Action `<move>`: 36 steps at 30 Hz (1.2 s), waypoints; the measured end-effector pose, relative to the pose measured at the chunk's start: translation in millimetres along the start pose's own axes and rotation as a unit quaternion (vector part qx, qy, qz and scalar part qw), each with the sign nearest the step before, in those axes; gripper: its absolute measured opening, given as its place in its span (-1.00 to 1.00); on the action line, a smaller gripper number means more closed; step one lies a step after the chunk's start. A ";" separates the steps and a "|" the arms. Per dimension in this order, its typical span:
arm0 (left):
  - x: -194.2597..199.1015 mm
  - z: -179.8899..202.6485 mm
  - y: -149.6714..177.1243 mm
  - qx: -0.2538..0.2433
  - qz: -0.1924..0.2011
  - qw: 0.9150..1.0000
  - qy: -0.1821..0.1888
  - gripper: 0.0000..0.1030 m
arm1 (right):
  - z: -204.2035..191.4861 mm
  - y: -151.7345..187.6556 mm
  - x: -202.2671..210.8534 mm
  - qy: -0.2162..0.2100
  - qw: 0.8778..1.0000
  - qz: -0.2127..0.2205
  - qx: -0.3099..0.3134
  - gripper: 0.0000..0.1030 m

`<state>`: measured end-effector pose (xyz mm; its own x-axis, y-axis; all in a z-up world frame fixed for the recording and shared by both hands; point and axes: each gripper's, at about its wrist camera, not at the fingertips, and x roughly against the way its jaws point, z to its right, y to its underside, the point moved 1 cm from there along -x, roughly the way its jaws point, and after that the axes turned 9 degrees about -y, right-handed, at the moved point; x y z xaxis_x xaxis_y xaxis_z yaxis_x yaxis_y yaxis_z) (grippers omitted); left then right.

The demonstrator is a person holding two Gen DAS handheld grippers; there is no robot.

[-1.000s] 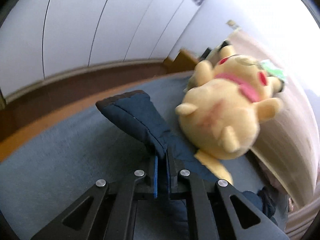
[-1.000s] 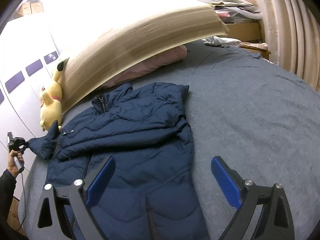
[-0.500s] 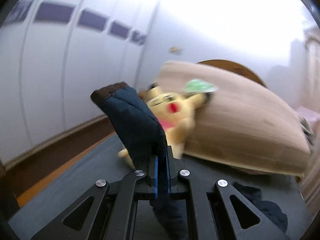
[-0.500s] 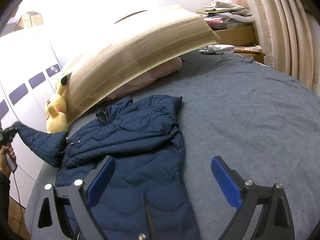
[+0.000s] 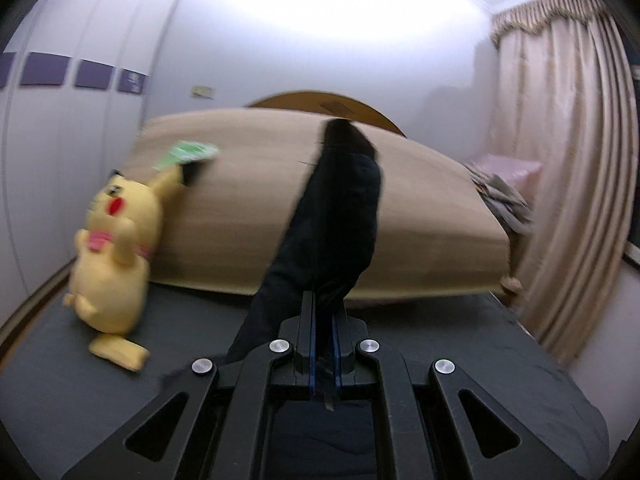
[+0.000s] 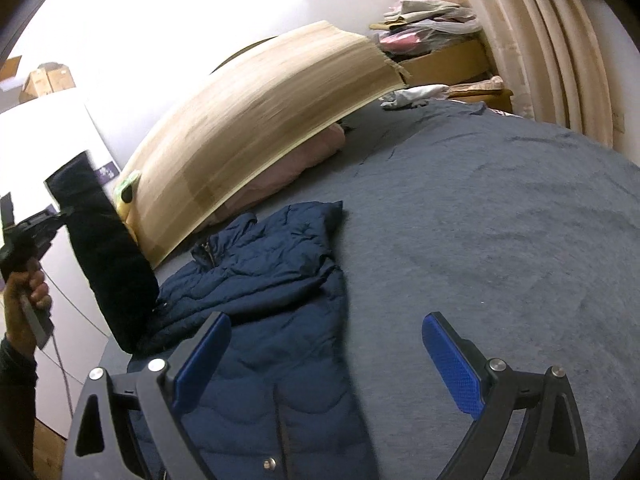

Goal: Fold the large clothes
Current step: 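Lift the sleeve with the left gripper and lay it across the jacket body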

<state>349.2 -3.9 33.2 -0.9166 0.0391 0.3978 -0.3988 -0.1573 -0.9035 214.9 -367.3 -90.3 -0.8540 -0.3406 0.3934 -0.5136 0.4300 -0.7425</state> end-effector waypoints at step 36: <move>-92.0 124.6 114.7 -0.092 -0.163 0.981 0.054 0.32 | 33.5 -0.9 17.9 -0.004 0.999 0.005 -0.035 0.90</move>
<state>391.2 -148.5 -87.1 -0.7333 0.1641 0.6598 -0.6600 0.0611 -0.7487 202.9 -401.8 -100.7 -0.8582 -0.3432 0.3818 -0.5104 0.4904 -0.7064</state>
